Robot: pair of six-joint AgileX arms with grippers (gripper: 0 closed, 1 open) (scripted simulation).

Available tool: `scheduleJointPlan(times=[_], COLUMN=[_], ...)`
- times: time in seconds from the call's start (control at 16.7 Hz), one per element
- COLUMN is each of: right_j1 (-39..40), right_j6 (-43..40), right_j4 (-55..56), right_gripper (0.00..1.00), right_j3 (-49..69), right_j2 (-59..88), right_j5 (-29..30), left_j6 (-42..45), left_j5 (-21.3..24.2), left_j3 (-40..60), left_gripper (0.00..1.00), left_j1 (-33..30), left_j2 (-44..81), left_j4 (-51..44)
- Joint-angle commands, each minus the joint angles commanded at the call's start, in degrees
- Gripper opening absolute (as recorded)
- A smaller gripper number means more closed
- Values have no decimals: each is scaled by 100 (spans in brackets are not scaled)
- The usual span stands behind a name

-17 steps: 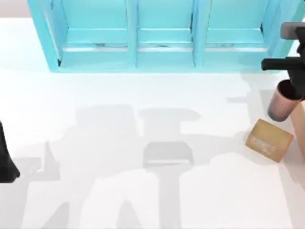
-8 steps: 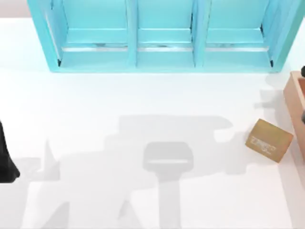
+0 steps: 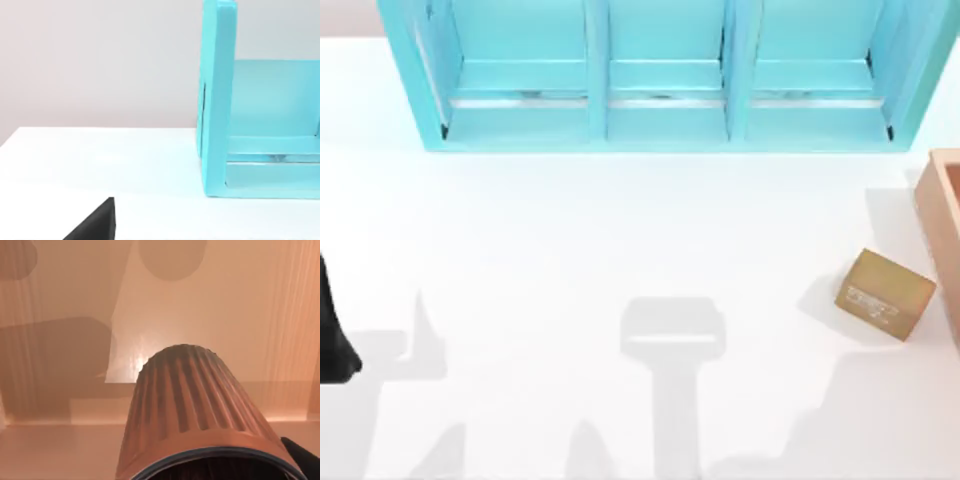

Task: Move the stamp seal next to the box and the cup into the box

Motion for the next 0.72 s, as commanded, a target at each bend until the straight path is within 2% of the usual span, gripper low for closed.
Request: scheduleJointPlan(times=[0.18,0.48,0.72], right_j1=[-340,-312,-258], right_j6=[-335,-333,-312], right_j4=[73,77,580], right_gripper=[0,0,0], right_j3=[-321,-326,-750], right_j2=[-303,-272,-219], right_j5=[22,27,20], left_j6=[0,0,0], left_j5=[0,0,0], left_j3=[0,0,0], left_gripper=[100,100,100], left_j1=[0,0,0], left_j2=[0,0,0], left_j4=[0,0,0])
